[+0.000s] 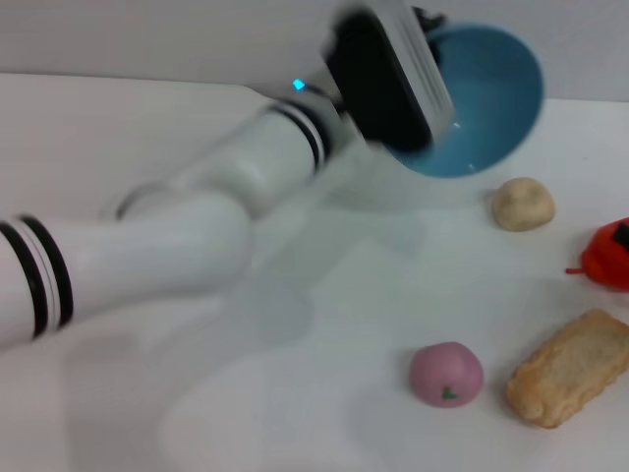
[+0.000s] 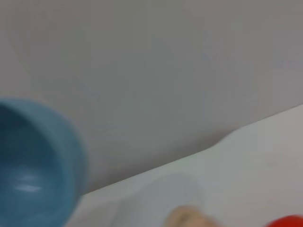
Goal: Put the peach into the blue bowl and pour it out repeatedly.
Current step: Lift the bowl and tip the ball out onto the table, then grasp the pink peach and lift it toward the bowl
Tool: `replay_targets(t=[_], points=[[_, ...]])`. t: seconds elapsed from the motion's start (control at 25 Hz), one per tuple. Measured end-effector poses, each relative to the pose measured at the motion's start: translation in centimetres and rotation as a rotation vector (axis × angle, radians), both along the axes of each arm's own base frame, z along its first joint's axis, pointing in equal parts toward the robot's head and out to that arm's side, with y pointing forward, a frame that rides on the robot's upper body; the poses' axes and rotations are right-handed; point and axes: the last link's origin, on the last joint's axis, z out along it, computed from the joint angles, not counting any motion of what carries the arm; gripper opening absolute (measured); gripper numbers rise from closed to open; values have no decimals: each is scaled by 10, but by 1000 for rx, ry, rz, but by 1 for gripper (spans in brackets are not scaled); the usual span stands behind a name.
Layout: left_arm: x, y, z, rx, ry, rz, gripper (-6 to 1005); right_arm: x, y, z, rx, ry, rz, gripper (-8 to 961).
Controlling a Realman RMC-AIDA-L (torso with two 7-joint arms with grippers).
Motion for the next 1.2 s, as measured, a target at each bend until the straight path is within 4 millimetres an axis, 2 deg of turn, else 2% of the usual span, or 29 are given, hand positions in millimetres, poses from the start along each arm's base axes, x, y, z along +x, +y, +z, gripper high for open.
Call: replay_targets(t=[0.04,0.08,0.2,0.24,0.36,0.44,0.52,0.76,0.84,1.2], points=[[-6,12,7,-59,-105,141,-1,-6,0,4,-32,14,26,568],[-6,12,7,-59,-105,141,-1,-11,1,8,-62,29,45,568],[-18,22,13,-145,-241,318,-2,-27,2,16,-167,62,88,565],[-25,24,16,-169,-297,388,-2,-37,5,17,-257,71,102,564],[-30,24,16,-183,-329,427,-2,-46,11,15,-346,54,104,562],[-34,21,14,-205,-354,460,-1,-60,22,1,-490,-9,102,560],[-35,19,12,-225,-367,479,-1,-65,26,-4,-532,-36,102,558],[-36,13,5,-257,-375,499,-2,-78,43,-40,-717,-206,73,553],[-38,11,4,-258,-374,504,-2,-84,44,-50,-755,-229,90,552],[-45,11,5,-248,-370,519,-1,-95,46,-70,-797,-219,110,544]])
